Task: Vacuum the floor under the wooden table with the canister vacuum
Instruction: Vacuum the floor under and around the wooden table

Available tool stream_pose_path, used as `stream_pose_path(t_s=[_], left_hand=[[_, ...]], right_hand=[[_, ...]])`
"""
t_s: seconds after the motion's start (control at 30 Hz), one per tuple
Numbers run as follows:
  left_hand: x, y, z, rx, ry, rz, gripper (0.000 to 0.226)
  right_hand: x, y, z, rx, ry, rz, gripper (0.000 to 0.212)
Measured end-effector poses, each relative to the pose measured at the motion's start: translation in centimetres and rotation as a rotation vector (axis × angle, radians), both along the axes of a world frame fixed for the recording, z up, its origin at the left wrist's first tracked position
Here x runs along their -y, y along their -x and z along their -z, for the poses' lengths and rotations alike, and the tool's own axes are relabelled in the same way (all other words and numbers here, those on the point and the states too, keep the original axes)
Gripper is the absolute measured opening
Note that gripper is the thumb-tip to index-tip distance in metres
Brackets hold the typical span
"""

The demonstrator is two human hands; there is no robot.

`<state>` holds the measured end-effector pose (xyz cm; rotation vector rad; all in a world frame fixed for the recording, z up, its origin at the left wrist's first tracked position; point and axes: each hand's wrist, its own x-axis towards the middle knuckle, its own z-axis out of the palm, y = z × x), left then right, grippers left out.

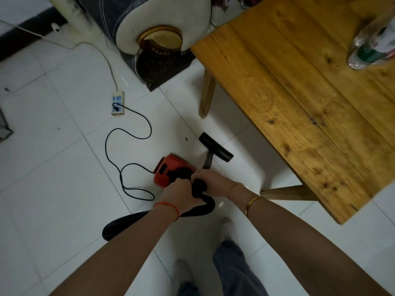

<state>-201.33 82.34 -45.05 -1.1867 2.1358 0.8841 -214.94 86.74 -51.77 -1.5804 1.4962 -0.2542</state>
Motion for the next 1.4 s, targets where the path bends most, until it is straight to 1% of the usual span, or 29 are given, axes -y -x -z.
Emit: stream_pose_path(t_s=[0.1, 0.27, 0.43, 0.6, 0.7, 0.87, 0.97, 1.0, 1.07, 1.1, 1.17, 1.27, 1.4], left_hand=[[-1.3, -2.1, -1.3, 0.004, 0.001, 0.064, 0.012], [-4.0, -5.4, -2.0, 0.004, 0.008, 0.169, 0.017], [-6.4, -7.5, -2.5, -0.02, 0.05, 0.287, 0.007], [-7.5, -7.6, -3.2, -0.032, 0.056, 0.368, 0.014], [-8.3, -6.8, -3.0, -0.03, 0.063, 0.391, 0.013], [-9.7, -3.8, -1.7, -0.041, 0.06, 0.391, 0.011], [-10.5, -1.3, -0.8, -0.042, 0.088, 0.372, 0.009], [-10.7, -0.3, -0.5, -0.038, 0.092, 0.362, 0.008], [-11.3, 1.6, 0.0, -0.043, 0.098, 0.348, 0.006], [-11.5, 2.5, 0.2, -0.049, 0.102, 0.344, 0.007], [-11.9, 4.2, 0.4, -0.052, 0.097, 0.323, 0.011], [-12.3, 6.2, 0.3, -0.047, 0.077, 0.294, 0.011], [-12.3, 6.8, -0.4, -0.033, 0.09, 0.304, 0.004]], right_hand=[[-2.2, -2.4, -0.5, 0.0, -0.004, 0.068, 0.01], [-6.3, -6.5, -0.9, 0.002, 0.017, 0.186, 0.014], [-10.3, -9.2, -0.7, 0.032, 0.033, 0.313, 0.019], [-12.7, -10.3, -1.4, 0.083, 0.015, 0.48, 0.025], [-13.8, -9.5, -1.4, 0.073, -0.022, 0.518, 0.029], [-14.8, -6.7, -0.7, 0.093, 0.031, 0.522, 0.021], [-15.3, -3.7, 0.4, 0.025, -0.039, 0.501, 0.025], [-15.4, -2.7, 0.9, -0.004, -0.032, 0.48, 0.024], [-15.5, -0.7, 1.3, 0.023, -0.031, 0.481, 0.017], [-15.5, 0.2, 1.6, -0.012, -0.013, 0.478, 0.017], [-15.6, 2.0, 1.9, -0.053, 0.007, 0.426, 0.024], [-15.7, 4.0, 1.8, -0.055, -0.012, 0.39, 0.024], [-15.9, 4.6, 0.8, -0.013, -0.051, 0.413, 0.024]])
